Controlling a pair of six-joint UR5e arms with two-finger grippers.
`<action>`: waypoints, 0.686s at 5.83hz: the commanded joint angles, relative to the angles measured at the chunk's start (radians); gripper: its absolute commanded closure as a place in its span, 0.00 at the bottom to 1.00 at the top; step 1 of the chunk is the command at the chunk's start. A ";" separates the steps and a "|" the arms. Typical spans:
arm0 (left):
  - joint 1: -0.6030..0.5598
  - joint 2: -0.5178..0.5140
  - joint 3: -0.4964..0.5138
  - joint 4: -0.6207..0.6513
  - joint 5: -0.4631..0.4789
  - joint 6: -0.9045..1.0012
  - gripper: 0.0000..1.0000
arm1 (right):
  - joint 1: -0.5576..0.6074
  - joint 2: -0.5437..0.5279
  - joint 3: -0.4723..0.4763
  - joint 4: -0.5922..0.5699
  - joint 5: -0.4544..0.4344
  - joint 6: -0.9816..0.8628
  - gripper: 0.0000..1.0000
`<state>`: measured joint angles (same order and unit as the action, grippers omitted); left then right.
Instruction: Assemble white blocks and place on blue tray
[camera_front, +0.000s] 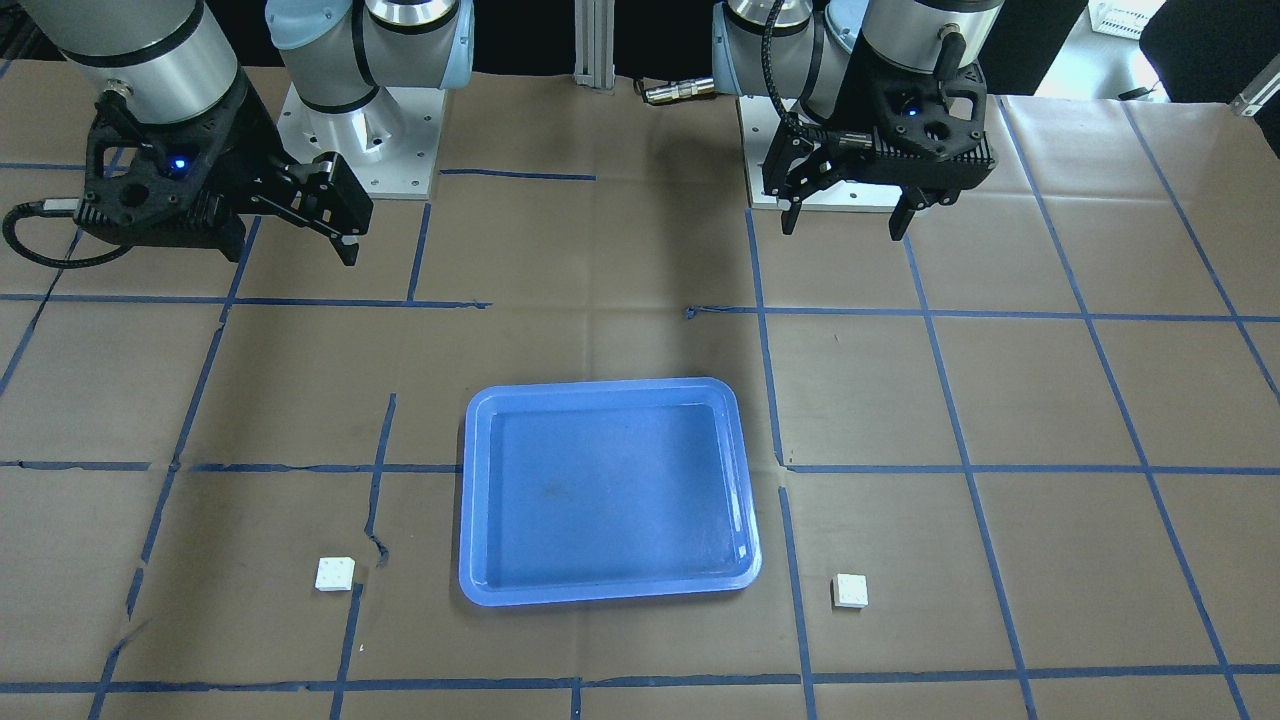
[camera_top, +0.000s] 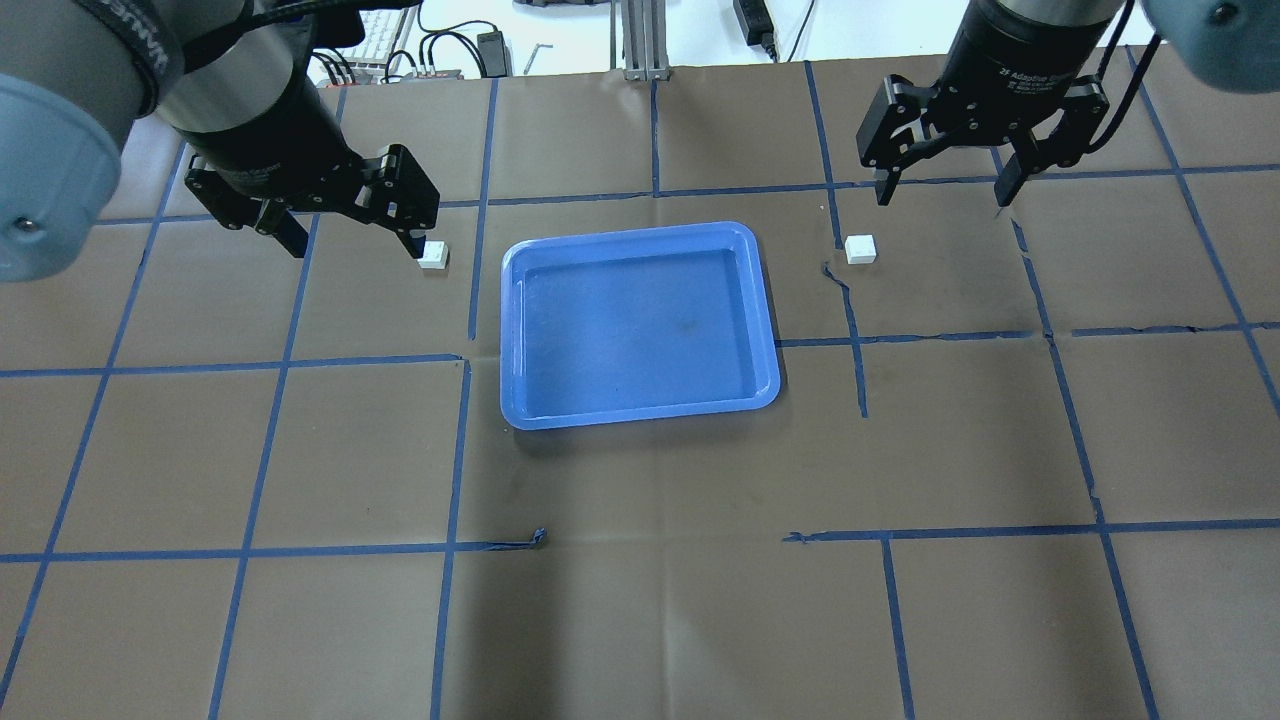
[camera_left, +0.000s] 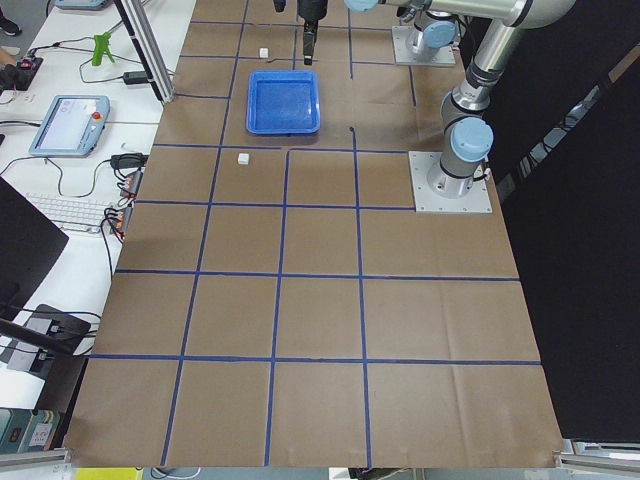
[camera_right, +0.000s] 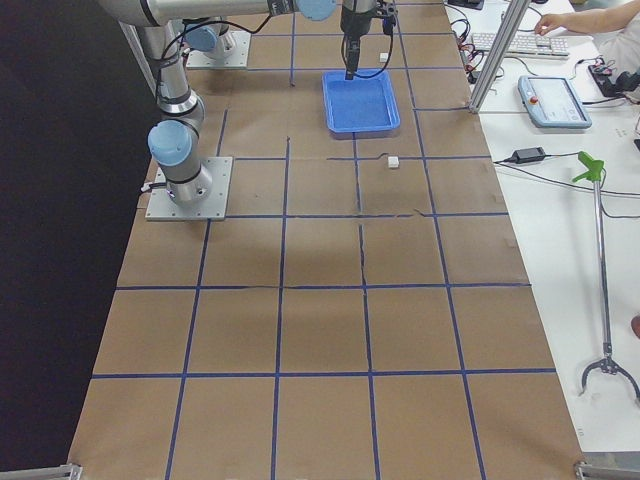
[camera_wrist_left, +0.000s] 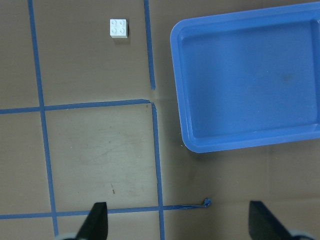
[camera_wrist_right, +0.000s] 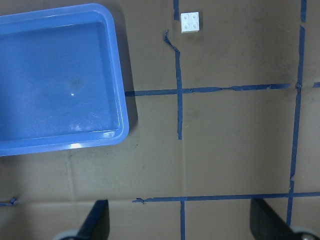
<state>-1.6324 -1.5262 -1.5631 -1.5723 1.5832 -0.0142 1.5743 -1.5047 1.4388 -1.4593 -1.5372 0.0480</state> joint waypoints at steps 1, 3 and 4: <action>-0.001 0.000 -0.003 0.000 0.000 -0.003 0.01 | -0.003 0.001 0.000 0.004 -0.001 0.001 0.00; 0.029 -0.014 -0.002 -0.002 -0.002 0.008 0.01 | -0.007 0.000 -0.001 0.019 -0.003 0.001 0.00; 0.078 -0.040 -0.015 -0.005 -0.009 0.011 0.01 | -0.007 0.000 -0.001 0.017 -0.001 0.003 0.00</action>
<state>-1.5934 -1.5456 -1.5697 -1.5745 1.5794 -0.0060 1.5686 -1.5044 1.4375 -1.4441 -1.5393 0.0496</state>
